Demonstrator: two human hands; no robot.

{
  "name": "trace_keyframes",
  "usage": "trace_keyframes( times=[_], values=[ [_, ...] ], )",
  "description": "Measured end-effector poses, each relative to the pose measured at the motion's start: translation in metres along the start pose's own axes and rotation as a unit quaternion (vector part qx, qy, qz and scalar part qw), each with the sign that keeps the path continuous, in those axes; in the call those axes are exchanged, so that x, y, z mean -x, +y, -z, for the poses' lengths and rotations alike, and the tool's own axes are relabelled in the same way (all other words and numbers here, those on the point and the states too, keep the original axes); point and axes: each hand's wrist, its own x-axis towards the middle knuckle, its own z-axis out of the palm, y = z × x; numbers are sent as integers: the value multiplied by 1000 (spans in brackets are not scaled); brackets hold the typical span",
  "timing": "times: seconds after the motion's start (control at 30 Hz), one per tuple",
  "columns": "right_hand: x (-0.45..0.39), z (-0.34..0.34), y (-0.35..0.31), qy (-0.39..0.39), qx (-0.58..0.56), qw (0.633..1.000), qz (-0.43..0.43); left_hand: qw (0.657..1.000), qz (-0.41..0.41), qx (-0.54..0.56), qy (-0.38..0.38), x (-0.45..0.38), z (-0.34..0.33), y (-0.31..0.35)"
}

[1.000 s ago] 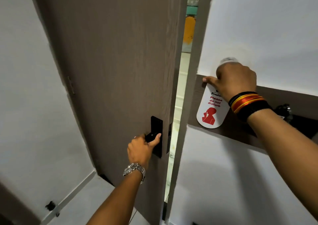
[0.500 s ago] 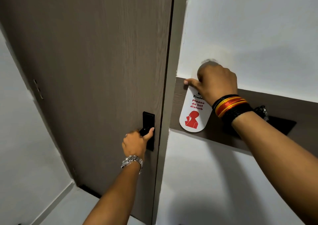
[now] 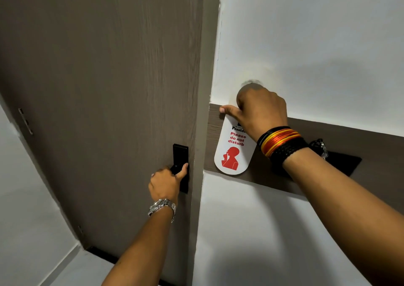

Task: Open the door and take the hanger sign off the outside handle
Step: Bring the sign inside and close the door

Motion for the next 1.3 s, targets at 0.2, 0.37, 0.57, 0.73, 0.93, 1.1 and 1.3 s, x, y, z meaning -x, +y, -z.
trace_keyframes(
  times=[0.2,0.37,0.57,0.73,0.93,1.1,1.3],
  values=[
    [-2,-1,1,-5,-3,1000,-2,1000,6,-2,-12,-6,-4,4],
    [-1,-1,1,4,12,1000,6,1000,1,1,1,-7,-7,6],
    [-2,-1,0,-1,4,1000,5,996,-30,-85,22,-12,-16,2],
    [0,3,-3,-1,15,1000,7,986,-78,-134,55,-11,-19,-2],
    [0,7,-7,-5,17,1000,8,983,-148,0,106,7,3,9],
    [2,9,-9,1,15,1000,4,907,-313,189,208,25,62,48],
    [5,12,-11,13,39,999,14,874,-354,333,-6,31,126,98]
  ],
)
